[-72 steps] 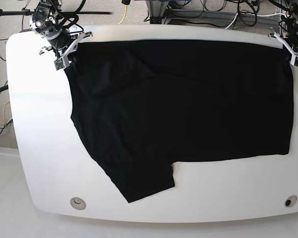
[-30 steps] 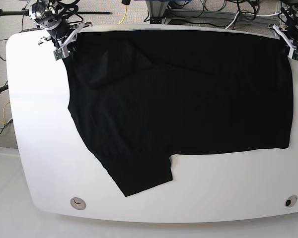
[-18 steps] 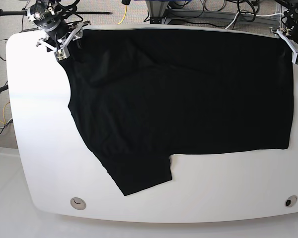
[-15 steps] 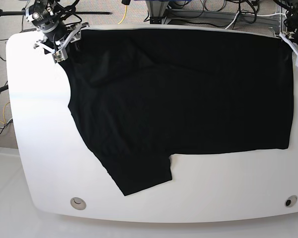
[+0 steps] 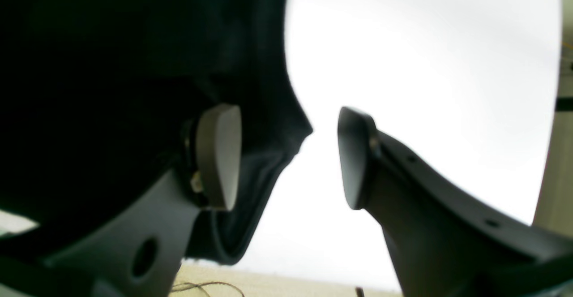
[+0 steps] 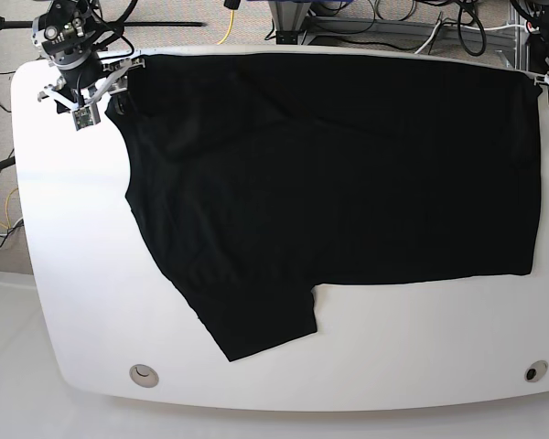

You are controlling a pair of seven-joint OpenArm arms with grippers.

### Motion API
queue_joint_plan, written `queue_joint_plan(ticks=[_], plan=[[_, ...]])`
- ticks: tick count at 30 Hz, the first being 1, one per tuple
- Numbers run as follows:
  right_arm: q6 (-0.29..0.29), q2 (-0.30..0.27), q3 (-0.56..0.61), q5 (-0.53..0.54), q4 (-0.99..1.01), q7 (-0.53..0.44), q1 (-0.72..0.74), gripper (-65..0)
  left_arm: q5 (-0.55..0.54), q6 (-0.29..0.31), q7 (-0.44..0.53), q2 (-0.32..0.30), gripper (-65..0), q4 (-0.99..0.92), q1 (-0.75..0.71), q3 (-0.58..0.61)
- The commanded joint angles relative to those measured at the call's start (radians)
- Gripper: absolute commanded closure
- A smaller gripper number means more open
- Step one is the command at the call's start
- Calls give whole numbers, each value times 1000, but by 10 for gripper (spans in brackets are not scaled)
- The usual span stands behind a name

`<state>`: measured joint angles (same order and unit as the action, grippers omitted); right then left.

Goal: Fold the T-shirt properly
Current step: 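Open both grippers and release the shirt edge, then move both grippers down the shirt's sides to the hem corners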

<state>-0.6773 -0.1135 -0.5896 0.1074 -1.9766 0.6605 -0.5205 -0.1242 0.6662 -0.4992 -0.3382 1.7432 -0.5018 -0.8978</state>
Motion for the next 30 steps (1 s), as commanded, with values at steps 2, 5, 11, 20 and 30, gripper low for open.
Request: queue_joint_plan(ticks=[2,5,11,20,30], plan=[[1,-21,3,25,-1,-13,85,-331,-10,-5,-13,-30,-365,11,82,15],[8,-34,8,24,23,13,179,-330,-9,-4,-47,-42,-354,-3,186,48],[10,-50,25,23,51,51,313,-330,-2,-7,-80,-46,-350,-44,334,130],[0,-46,55,-2,82,92,457,-331,51,-13,-79,-32,-353,-106,506,193],[-3,-45,158,1,224,107,590,-334,91,-6,-33,-32,-352,-296,645,218]])
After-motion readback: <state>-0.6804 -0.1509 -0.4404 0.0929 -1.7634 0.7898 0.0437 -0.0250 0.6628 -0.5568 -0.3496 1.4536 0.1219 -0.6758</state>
